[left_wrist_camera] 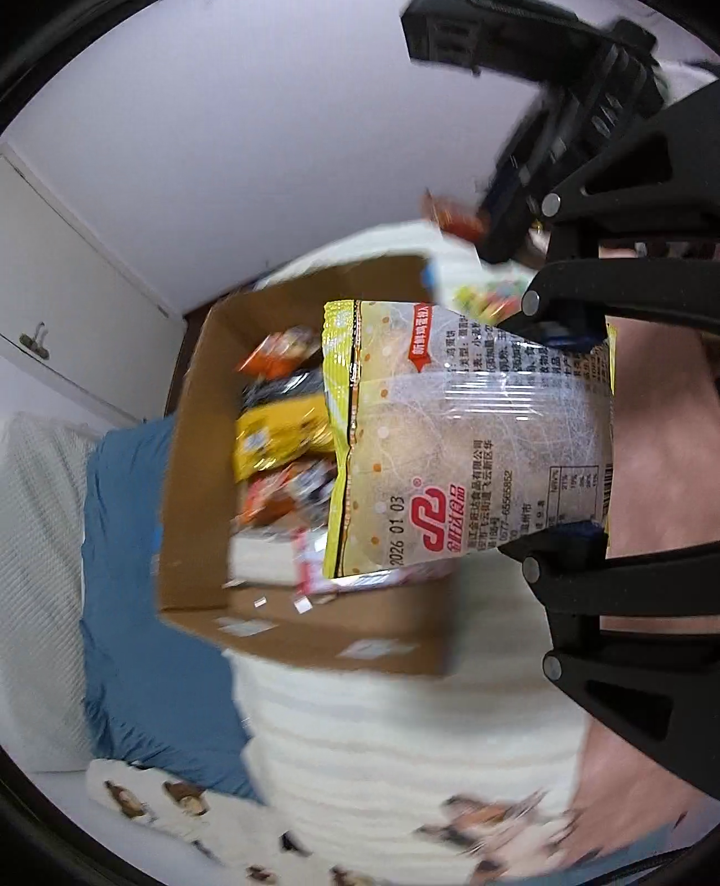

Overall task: Organize snacks
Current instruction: 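Carry both packets into the box and open both tools, then move both tools back toward the remaining snacks on the bed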

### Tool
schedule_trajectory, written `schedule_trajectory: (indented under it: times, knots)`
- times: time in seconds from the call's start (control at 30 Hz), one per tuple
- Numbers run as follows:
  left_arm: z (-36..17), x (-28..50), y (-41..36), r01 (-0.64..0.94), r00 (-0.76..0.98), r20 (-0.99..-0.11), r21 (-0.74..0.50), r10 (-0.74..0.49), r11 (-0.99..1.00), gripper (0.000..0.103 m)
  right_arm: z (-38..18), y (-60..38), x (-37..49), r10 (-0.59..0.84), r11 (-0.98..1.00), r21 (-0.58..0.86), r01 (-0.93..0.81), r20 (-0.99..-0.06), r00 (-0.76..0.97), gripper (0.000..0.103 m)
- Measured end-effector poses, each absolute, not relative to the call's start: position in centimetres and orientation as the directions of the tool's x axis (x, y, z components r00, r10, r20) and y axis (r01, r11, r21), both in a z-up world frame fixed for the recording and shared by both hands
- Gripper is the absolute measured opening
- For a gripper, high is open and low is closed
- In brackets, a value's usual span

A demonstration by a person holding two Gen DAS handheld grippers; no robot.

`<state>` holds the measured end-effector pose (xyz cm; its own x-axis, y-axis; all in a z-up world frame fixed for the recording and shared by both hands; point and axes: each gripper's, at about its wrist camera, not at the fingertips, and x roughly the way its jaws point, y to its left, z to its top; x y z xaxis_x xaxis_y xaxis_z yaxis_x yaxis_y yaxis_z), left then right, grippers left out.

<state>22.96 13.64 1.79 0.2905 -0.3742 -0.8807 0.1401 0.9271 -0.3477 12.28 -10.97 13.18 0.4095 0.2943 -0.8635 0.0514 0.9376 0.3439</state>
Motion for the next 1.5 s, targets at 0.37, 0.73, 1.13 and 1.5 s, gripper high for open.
schedule_trajectory:
  times: [0.37, 0.73, 1.13, 1.5]
  knots:
    - [-5.1, 31.8, 14.2, 0.092, 0.172, -0.978, -0.103, -0.118, 0.99, 0.04, 8.7, -13.5, 23.2, 0.146, 0.973, 0.194, 0.127, -0.938, 0.313, 0.061]
    - [-9.9, 33.2, 16.0, 0.022, 0.08, -0.985, -0.151, -0.152, 0.988, 0.08, 2.8, -13.3, 25.3, 0.132, 0.978, 0.156, 0.136, -0.977, 0.17, 0.098]
    - [-7.9, 32.0, 15.4, 0.009, 0.135, -0.978, -0.157, -0.157, 0.988, 0.091, 3.0, -12.9, 24.9, 0.101, 0.986, 0.122, 0.113, -0.978, 0.182, 0.098]
    - [-3.4, 28.3, 14.2, 0.051, 0.311, -0.942, -0.114, -0.124, 0.992, 0.091, 5.6, -10.3, 21.9, 0.037, 0.998, 0.051, 0.045, -0.965, 0.261, 0.098]
